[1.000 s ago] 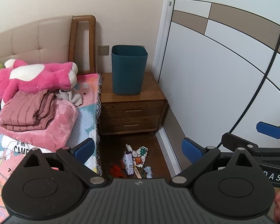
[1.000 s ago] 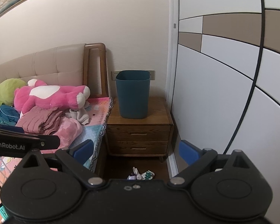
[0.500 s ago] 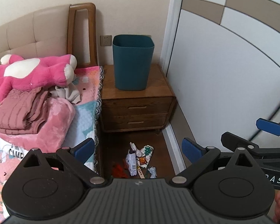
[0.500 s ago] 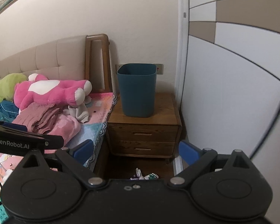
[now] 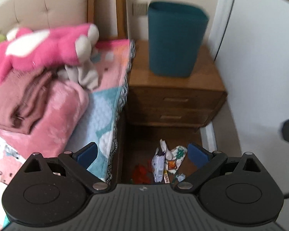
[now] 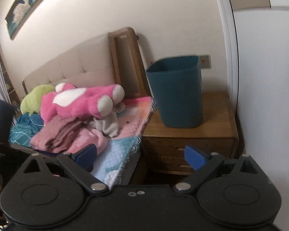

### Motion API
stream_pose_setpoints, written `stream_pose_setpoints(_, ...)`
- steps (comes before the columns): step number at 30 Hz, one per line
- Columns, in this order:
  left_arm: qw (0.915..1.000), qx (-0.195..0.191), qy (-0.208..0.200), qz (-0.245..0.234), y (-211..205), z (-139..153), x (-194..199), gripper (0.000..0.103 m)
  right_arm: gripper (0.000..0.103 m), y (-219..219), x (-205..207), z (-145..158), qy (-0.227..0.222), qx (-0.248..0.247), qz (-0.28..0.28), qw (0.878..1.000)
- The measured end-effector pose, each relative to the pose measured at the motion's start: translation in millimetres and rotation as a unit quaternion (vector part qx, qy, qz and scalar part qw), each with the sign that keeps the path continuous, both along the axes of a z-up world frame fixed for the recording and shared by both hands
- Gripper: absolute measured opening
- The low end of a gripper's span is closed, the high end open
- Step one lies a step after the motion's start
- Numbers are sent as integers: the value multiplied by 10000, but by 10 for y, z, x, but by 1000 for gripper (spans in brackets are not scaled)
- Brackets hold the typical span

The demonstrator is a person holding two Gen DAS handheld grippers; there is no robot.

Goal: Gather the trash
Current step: 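Lower both grippers toward the trash pile on the floor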

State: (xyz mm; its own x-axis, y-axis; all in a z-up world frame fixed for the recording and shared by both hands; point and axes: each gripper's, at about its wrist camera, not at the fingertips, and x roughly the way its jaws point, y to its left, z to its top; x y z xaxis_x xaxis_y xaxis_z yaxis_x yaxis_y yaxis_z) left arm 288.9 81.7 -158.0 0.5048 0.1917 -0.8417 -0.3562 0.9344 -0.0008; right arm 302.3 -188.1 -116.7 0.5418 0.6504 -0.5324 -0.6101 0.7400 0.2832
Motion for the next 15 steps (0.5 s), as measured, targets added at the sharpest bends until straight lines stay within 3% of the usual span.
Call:
stream_pose_setpoints(6,9976,-215,613,-222,254,-1143,513,100,96,134,348,-932,381,-859,-318,9951)
stream_pose_setpoints(8,9959,-245,825,-293,271,-1531,674,100,96,178,466,-1339,715,-1191,-449,9893)
stream_pose_setpoints(12,9927,-344,1106,-324,254,-2273,950,100,96,209,701,-2114,1428,-1408,-813,9763)
stream_pose_setpoints(15,9900,-377,1325,-295,196,-2850,1132,100,96,283,761,-2850,1716,-1825,-703,9656)
